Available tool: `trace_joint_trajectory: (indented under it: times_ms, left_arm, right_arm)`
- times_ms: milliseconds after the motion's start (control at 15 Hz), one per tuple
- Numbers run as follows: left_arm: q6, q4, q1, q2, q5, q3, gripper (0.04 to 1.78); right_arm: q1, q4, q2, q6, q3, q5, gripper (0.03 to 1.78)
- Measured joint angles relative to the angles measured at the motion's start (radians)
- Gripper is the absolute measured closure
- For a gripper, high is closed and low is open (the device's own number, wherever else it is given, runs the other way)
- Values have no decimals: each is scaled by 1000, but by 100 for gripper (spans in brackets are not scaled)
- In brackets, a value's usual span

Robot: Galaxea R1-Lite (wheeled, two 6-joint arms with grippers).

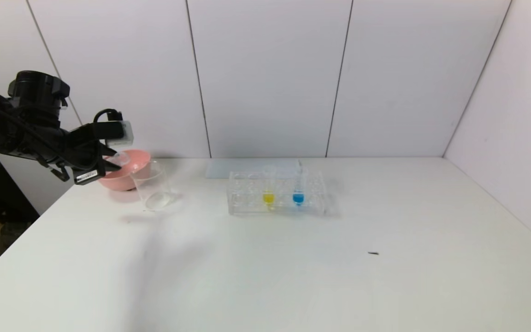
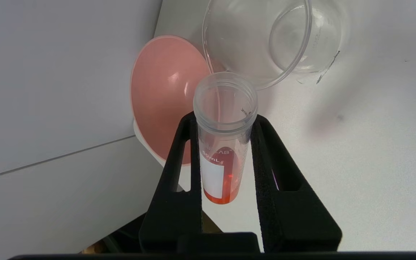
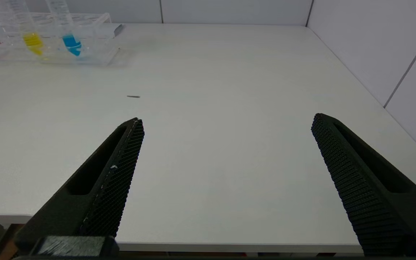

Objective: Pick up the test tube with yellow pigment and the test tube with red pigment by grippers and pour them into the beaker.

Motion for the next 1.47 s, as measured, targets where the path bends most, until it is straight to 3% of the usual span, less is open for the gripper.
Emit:
trace_joint_trajectory:
  times_ms: [1467]
  left_arm:
    - [7,-2,-40,10,-4,6,138]
  right_arm:
    - [0,0,0,0,0,0,11]
